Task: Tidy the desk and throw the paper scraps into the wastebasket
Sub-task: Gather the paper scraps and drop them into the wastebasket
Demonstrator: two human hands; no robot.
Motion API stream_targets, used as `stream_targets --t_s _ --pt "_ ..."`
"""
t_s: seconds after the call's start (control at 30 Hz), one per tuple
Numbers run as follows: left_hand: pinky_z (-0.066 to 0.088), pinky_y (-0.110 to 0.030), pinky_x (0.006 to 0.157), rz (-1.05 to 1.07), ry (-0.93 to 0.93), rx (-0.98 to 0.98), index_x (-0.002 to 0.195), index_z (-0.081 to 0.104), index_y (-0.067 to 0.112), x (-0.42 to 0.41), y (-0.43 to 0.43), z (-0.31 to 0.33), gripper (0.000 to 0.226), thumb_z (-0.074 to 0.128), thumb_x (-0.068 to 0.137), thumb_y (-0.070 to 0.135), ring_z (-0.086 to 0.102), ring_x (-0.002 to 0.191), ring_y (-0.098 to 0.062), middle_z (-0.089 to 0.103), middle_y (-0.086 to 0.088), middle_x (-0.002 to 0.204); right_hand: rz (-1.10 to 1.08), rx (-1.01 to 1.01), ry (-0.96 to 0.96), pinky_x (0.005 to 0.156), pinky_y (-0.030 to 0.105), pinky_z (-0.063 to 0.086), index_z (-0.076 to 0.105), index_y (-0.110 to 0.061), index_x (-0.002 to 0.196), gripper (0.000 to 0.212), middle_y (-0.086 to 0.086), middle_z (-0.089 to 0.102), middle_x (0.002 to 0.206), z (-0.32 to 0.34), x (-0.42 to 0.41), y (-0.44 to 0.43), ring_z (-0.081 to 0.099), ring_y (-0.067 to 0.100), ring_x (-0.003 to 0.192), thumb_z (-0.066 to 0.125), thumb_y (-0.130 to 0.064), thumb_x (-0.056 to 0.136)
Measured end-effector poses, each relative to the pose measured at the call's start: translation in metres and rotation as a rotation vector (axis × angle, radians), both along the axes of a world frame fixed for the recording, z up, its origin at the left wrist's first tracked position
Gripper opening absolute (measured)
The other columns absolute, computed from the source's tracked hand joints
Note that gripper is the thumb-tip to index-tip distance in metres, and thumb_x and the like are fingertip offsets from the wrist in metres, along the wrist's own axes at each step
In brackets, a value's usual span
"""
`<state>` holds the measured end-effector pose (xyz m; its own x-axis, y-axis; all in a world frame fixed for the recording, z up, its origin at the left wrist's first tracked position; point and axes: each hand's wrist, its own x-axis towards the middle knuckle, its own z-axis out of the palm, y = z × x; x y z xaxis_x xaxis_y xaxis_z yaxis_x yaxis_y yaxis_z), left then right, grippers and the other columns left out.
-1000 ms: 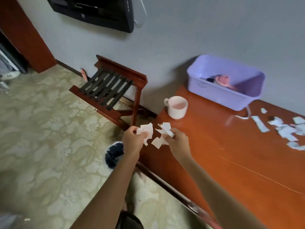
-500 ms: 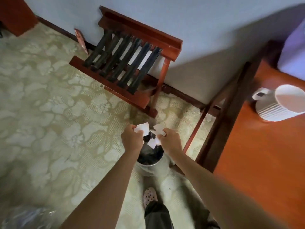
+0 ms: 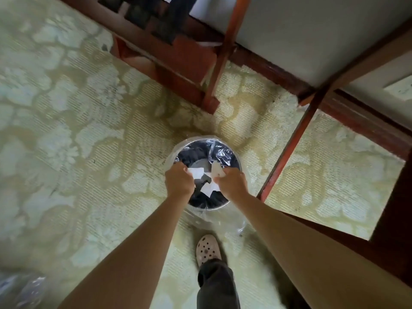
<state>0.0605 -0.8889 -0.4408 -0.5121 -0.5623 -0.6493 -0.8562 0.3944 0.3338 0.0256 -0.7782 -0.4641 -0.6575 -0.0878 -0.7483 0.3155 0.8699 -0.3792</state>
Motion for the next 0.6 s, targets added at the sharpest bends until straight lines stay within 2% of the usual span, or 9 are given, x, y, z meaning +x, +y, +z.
stream_targets --t_s 0.1,0.17,0.2,0.27,0.3,0.37,0.43,0.53,0.6 --pt "0.040 -0.026 0.088 -0.033 -0.040 0.042 0.116 0.057 -0.005 -0.003 0.003 -0.034 0.030 0.038 0.094 0.002 0.057 0.112 -0.029 0.061 -0.018 0.120 -0.037 -0.001 -0.037 0.045 0.015 0.034 0.052 -0.011 0.078 0.015 -0.004 0.045 0.062 -0.032 0.006 0.000 0.042 0.007 0.052 0.051 -0.013 0.093" --pt "0.043 -0.026 0.091 -0.027 -0.063 0.122 0.127 0.053 0.003 -0.002 0.008 -0.046 0.036 0.038 0.094 0.001 0.055 0.118 -0.027 0.057 -0.015 0.129 -0.083 0.001 -0.064 0.046 0.016 0.033 0.054 -0.010 0.094 0.005 -0.002 0.048 0.070 -0.044 0.008 0.001 0.047 0.012 0.060 0.050 -0.011 0.092" --pt "0.044 -0.028 0.091 -0.028 -0.071 0.138 0.131 0.049 0.005 -0.001 0.008 -0.049 0.039 0.038 0.094 0.000 0.054 0.119 -0.029 0.055 -0.015 0.132 -0.100 0.003 -0.079 0.047 0.017 0.033 0.051 -0.010 0.104 0.012 -0.001 0.047 0.074 -0.049 0.009 0.002 0.049 0.015 0.066 0.050 -0.010 0.092" --pt "0.044 -0.033 0.091 -0.040 -0.073 0.120 0.134 0.045 0.004 0.003 0.004 -0.049 0.040 0.037 0.095 0.002 0.052 0.120 -0.033 0.053 -0.017 0.133 -0.134 -0.002 -0.132 0.055 0.025 0.045 0.043 -0.005 0.119 0.028 0.002 0.044 0.080 -0.055 0.008 0.004 0.055 0.023 0.082 0.049 -0.005 0.091" --pt "0.044 -0.035 0.088 -0.055 -0.075 0.100 0.131 0.046 0.003 0.004 -0.001 -0.048 0.038 0.037 0.095 0.003 0.052 0.119 -0.034 0.054 -0.019 0.131 -0.154 -0.001 -0.155 0.065 0.033 0.049 0.039 -0.003 0.124 0.034 0.004 0.044 0.083 -0.055 0.008 0.004 0.055 0.026 0.088 0.048 -0.001 0.091" --pt "0.041 -0.035 0.078 -0.073 -0.087 0.065 0.121 0.051 -0.002 0.005 -0.009 -0.043 0.032 0.035 0.094 0.002 0.054 0.112 -0.036 0.058 -0.022 0.122 -0.177 0.008 -0.176 0.073 0.036 0.048 0.037 -0.003 0.128 0.041 0.008 0.045 0.089 -0.049 0.009 0.005 0.053 0.027 0.089 0.045 0.004 0.089" --pt "0.042 -0.035 0.081 -0.051 -0.089 0.067 0.121 0.051 -0.002 0.004 -0.011 -0.037 0.032 0.035 0.093 0.001 0.053 0.113 -0.036 0.057 -0.022 0.122 -0.167 0.011 -0.184 0.072 0.033 0.047 0.037 -0.004 0.129 0.041 0.009 0.045 0.093 -0.043 0.011 0.004 0.051 0.025 0.087 0.043 0.005 0.089" --pt "0.045 -0.032 0.089 0.025 -0.058 0.120 0.135 0.043 0.004 -0.006 -0.007 -0.008 0.044 0.036 0.092 -0.004 0.051 0.120 -0.032 0.052 -0.016 0.133 -0.175 -0.015 -0.143 0.066 0.034 0.046 0.040 -0.003 0.125 0.036 0.009 0.049 0.089 -0.018 0.006 0.004 0.052 0.023 0.079 0.041 0.004 0.089" --pt "0.046 -0.024 0.081 0.065 -0.002 0.135 0.129 0.049 0.003 -0.013 -0.003 0.014 0.040 0.037 0.091 -0.004 0.054 0.109 -0.028 0.059 -0.010 0.115 -0.203 -0.043 -0.088 0.050 0.027 0.039 0.042 -0.004 0.123 0.035 0.009 0.052 0.083 0.007 0.000 0.006 0.048 0.017 0.062 0.038 0.004 0.089"
